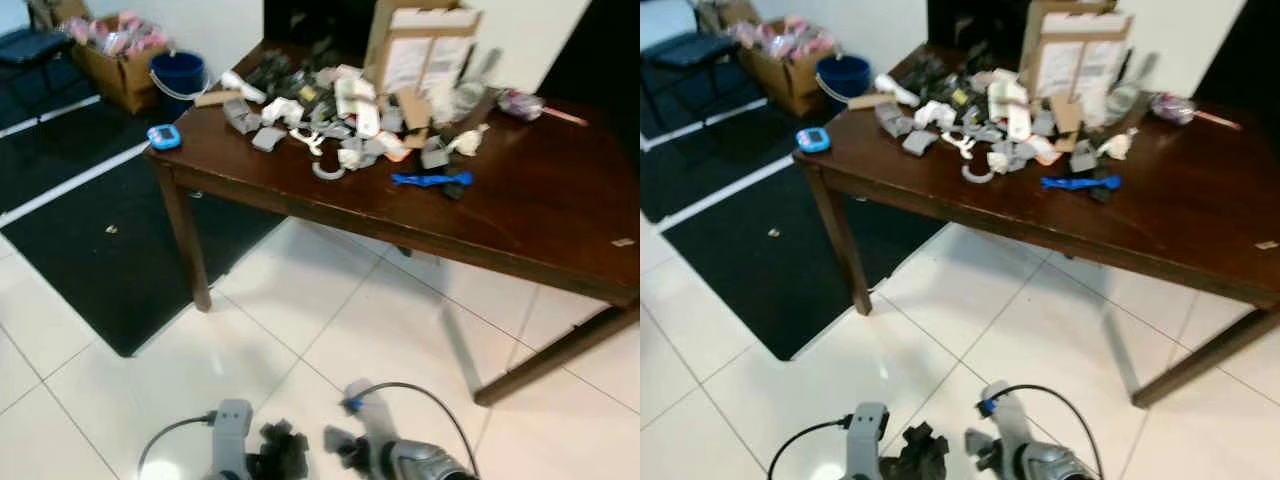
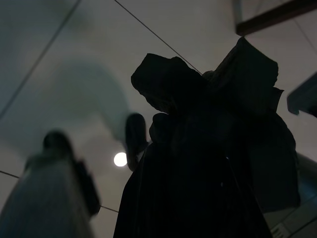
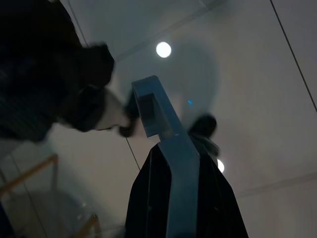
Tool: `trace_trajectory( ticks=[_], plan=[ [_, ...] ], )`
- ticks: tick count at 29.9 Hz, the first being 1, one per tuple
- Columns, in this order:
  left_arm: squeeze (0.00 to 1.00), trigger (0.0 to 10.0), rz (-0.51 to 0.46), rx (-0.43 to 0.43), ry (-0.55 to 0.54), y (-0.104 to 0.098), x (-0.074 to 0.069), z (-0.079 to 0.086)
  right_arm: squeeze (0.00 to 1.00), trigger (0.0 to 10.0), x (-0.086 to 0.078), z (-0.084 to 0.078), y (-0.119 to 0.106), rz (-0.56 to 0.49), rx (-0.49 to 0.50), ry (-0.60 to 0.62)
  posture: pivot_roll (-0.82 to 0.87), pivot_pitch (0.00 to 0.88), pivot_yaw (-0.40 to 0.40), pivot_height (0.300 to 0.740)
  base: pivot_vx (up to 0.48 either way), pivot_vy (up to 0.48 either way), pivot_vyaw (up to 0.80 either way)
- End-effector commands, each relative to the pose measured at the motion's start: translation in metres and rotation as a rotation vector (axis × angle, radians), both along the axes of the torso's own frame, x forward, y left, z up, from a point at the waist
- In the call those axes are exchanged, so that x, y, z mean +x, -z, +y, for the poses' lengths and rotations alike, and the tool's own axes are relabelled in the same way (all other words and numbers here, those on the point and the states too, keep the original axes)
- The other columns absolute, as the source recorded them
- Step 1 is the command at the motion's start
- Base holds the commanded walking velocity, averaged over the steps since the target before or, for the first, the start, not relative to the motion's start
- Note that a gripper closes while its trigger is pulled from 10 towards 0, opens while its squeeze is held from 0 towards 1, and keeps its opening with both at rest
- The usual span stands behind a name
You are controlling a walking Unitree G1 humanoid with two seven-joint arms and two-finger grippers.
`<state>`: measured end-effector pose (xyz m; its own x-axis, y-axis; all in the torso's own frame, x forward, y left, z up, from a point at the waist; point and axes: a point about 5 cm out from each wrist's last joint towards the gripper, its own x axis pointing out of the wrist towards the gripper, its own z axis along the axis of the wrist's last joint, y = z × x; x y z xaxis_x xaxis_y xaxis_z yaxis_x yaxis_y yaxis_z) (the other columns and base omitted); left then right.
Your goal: Picking trash to rubbish bin
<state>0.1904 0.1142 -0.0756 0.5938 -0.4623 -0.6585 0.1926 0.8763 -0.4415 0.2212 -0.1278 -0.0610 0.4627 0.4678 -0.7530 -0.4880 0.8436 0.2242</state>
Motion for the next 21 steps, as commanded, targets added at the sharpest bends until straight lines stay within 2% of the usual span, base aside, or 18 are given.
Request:
trace_trajectory(
  ticks=[1, 6, 21],
  plan=[
    [0.0, 10.0, 0.042, -0.005, 0.01, 0.006, -0.0121, -0.0026, 0.0, 10.0, -0.0063, 0.007, 0.0037, 0.026, 0.006, -0.013, 0.11, 0.125, -0.093, 0.74, -0.371, 0.0, 0.0],
    [0.0, 10.0, 0.05, -0.01, -0.018, 0.0064, -0.0121, -0.0015, 0.0, 10.0, -0.0068, 0.0068, 0.0041, 0.028, 0.003, -0.014, 0.11, 0.127, -0.093, 0.74, 0.0, 0.0, 0.0],
    [0.0, 10.0, 0.044, -0.018, -0.012, 0.005, -0.0096, 0.0017, 0.0, 10.0, -0.0057, 0.009, 0.004, 0.037, -0.003, -0.002, 0.11, 0.108, -0.091, 0.74, 0.0, 0.0, 0.0]
  ],
)
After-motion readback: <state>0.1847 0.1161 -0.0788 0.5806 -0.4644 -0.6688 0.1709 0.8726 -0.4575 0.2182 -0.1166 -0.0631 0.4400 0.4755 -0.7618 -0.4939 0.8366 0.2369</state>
